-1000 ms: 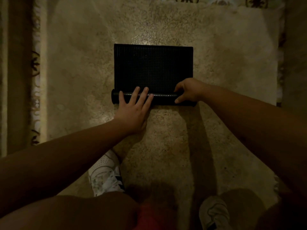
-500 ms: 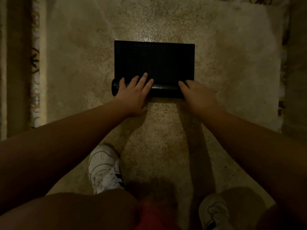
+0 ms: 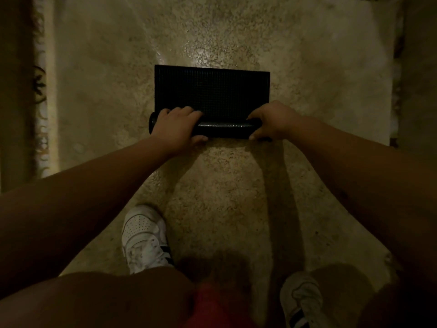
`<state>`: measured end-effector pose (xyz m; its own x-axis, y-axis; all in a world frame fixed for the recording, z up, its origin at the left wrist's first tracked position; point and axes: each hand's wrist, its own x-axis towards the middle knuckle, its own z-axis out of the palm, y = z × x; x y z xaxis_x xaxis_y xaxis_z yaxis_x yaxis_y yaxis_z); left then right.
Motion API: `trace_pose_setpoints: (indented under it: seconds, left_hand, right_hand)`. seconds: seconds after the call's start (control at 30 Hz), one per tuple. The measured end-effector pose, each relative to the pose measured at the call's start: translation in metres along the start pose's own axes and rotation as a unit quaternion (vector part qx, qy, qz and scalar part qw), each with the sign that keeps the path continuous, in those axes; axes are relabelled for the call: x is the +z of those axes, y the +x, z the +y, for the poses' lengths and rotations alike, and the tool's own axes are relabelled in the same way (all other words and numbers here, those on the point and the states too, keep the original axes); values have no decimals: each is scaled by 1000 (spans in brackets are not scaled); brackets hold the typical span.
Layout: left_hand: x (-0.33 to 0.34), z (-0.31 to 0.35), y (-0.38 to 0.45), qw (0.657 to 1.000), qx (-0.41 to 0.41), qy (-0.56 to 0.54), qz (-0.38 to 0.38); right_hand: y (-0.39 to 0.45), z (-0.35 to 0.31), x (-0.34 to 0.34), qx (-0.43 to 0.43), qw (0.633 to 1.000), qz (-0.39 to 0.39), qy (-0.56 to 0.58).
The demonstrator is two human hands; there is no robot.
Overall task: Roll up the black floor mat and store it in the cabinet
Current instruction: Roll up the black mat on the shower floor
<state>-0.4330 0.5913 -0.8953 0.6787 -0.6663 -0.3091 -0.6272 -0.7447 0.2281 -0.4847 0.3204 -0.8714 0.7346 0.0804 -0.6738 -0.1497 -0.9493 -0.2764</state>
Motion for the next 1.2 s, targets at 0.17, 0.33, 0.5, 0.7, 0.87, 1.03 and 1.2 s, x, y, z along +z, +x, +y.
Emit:
trace_pose_setpoints:
  seconds: [0.17,0.33,0.5,0.7,0.87,1.03,1.2]
  left_hand:
    - [-2,-1,-2,999,-3,-33,-21]
    - [6,-2,-10,1000,1,-27,-7]
    - [6,-4,-16,1000,6,25,3]
    - [4,-3,-18,1000,-10,-6,16]
    - [-2,-8,-2,1000,11,6,-9]
    - [-9,-9,10,999,-10,22,-30]
    - [-11,-5,8,998,-38,29,-28]
  right_hand:
    - [-1,7,3,17,993,-17,115]
    - [1,4,1,4,996,-58,74]
    - [4,3,2,4,991,-94,100]
    - [-3,3,6,-6,992,-75,98]
    - [-13,0,8,-57,998,-15,6]
    - [-33,-34,48,-29,978,202,33]
    - [-28,-46,72,-32,964,253,-78]
